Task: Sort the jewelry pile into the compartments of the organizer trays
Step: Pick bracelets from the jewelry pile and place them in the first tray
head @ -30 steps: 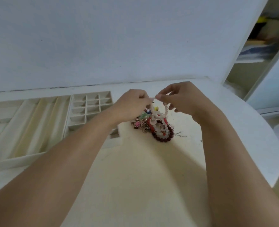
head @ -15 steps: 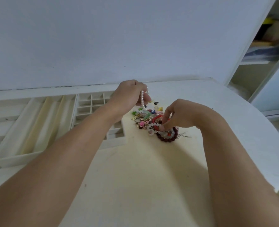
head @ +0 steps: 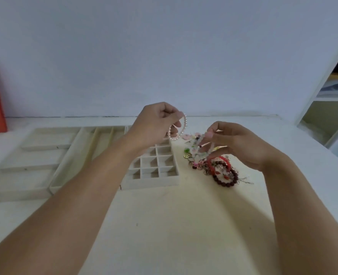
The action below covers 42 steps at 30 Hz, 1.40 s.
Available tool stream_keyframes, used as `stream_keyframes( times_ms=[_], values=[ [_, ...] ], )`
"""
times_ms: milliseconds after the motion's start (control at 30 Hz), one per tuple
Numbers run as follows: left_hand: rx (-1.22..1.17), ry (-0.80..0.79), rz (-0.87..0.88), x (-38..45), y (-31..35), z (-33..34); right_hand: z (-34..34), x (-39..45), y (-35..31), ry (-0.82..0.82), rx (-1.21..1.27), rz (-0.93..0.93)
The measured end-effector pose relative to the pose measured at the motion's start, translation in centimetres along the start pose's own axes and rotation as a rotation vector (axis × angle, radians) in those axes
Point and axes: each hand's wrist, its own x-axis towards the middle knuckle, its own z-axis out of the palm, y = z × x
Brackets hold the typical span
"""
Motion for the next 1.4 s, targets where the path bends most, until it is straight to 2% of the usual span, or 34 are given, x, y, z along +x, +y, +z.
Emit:
stream_keyframes(
  times_ms=[67, 133, 400, 633, 867, 1133, 1400],
  values=[
    [0.008, 0.028, -0.003, -1.0, -0.4, -2.8, 1.7, 0.3, -0.2, -0.009, 0.155, -0.014],
    [0.023, 0.062, -0.007, -2.3, -0.9, -6.1, 3.7, 0.8, -0.7, -0.026, 0.208, -0.025],
    [0.168, 0.300, 0.002, -6.5, -2.6, -19.1, 15.0, 5.1, -7.2, -0.112, 0.048, -0.212],
    [0.262, 0.399, 0.015, -5.9, -5.4, -26.6, 24.9, 10.2, -11.8, -0.015, -0.061, -0.311],
    [0.325, 0.410, -0.027, -3.9, -9.5, -29.4, 29.5, 15.6, -12.4, 0.049, -0.304, -0.332],
    [0.540, 0.381, -0.079, -1.9, -13.0, -31.6, 32.1, 19.9, -11.6, 0.054, -0.380, -0.317],
    [0.718, 0.378, -0.095, -1.9, -13.8, -31.7, 32.3, 20.9, -9.8, 0.023, -0.407, -0.249]
  ],
)
